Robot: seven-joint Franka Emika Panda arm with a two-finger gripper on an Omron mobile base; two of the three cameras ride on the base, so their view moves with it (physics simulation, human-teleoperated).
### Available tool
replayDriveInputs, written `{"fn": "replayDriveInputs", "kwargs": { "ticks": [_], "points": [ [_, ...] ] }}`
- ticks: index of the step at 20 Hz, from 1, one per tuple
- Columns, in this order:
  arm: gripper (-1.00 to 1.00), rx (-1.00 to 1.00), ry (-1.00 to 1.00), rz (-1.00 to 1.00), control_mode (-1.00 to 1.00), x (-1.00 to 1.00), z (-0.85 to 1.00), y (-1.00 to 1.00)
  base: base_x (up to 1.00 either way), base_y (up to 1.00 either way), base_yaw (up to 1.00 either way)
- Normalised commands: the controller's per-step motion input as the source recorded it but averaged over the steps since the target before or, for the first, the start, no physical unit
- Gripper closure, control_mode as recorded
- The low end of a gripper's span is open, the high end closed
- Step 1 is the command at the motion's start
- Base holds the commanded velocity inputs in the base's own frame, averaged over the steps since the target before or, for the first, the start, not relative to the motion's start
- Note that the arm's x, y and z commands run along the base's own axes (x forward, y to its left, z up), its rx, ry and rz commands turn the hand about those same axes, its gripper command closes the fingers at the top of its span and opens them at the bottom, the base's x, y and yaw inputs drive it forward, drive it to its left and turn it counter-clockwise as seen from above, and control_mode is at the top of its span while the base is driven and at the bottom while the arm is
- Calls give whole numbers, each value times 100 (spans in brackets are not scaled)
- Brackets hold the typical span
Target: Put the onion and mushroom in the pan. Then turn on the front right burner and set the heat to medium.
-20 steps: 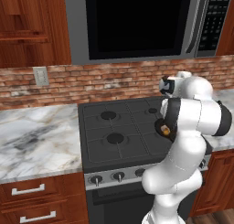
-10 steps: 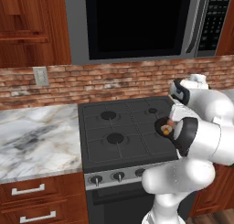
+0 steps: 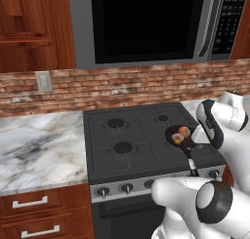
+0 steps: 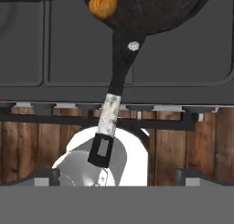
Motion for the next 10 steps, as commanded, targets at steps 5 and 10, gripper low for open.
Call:
{"fn": "replayDriveInputs", "kwargs": {
  "ticks": [5,10],
  "points": [
    [-100,0,-35,0,-100,-37,9,-6,0,0,0],
    [-100,0,-39,5,-100,-10,6,-16,0,0,0]
  ]
}}
